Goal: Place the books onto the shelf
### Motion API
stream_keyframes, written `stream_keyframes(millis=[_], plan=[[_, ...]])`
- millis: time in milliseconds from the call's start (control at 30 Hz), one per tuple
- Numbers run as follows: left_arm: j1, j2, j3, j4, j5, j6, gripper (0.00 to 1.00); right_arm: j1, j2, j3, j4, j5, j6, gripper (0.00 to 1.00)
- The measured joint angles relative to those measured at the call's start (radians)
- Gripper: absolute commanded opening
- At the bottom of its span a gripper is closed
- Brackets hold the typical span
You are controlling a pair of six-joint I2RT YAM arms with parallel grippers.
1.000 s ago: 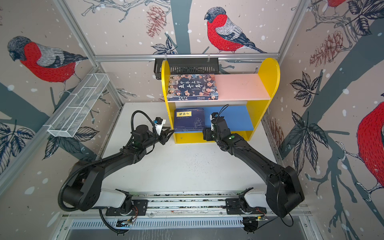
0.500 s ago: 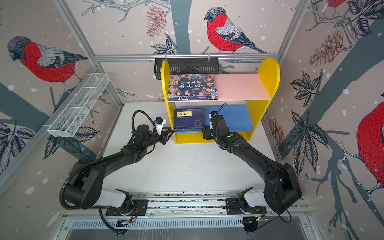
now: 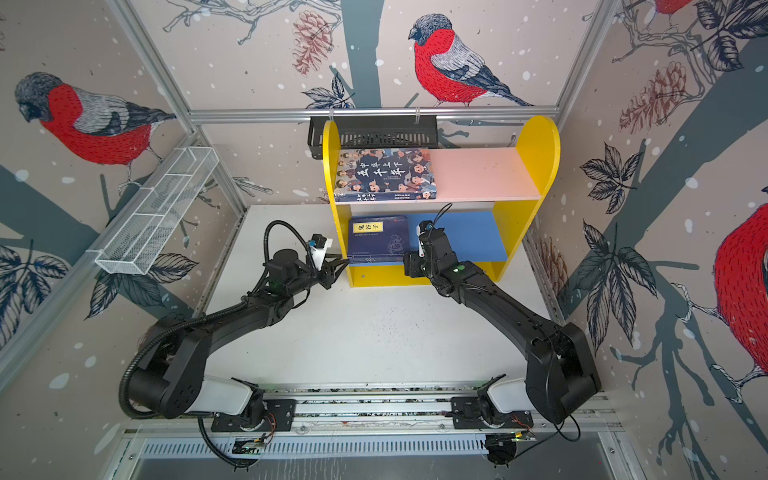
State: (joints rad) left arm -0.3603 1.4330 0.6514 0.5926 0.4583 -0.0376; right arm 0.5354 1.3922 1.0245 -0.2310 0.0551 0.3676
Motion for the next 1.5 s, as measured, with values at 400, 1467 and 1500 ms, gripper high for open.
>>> stream_keyframes(millis=[400,1467,1500], plan=[[0.0,0.0,0.0,0.0,-0.012,0.0,0.35,0.002,0.008,0.015,-0.024,0.0,-0.001,0.72],[0.0,-0.168,0.032,-0.336,-0.01,0.039,0.5,-0.091,-0.154,-0.125,0.154,-0.292,0.108,0.54],[0.0,-0.169,0.037,-0.345,-0.01,0.043,0.5,-0.091,-0.169,-0.134,0.151,-0.285,0.108,0.53]])
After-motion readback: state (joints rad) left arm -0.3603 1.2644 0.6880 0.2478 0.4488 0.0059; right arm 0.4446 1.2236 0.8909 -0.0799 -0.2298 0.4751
